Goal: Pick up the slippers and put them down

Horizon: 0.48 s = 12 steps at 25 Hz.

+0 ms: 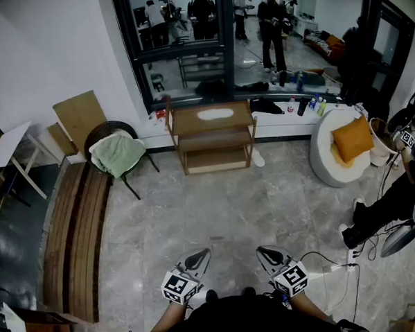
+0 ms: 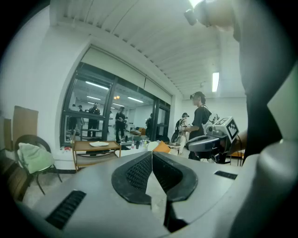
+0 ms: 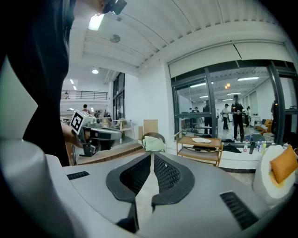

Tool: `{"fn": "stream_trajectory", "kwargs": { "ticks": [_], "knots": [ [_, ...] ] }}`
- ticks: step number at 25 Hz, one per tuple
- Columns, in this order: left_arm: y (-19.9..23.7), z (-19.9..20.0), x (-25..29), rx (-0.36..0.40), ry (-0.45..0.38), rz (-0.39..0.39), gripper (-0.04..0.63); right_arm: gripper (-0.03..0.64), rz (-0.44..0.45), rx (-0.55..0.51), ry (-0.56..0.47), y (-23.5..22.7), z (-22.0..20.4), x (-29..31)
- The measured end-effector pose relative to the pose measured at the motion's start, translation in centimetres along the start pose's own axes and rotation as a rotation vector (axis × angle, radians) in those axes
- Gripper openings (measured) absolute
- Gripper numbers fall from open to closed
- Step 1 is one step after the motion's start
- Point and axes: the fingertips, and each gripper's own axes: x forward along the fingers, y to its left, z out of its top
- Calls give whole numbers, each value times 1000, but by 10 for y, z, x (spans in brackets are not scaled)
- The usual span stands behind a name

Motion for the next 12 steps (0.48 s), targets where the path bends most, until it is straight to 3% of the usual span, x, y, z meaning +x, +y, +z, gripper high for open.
{"fn": "stream_trajectory", "kwargs": {
  "ticks": [5,12],
  "knots": [
    [39,0,-17,-10,-17,51,12,35,-9,-14,5,4,7,24],
    [55,3,-20,-21,-46,30,12,37,-34,-5,-44,13,20,39]
  ]
}}
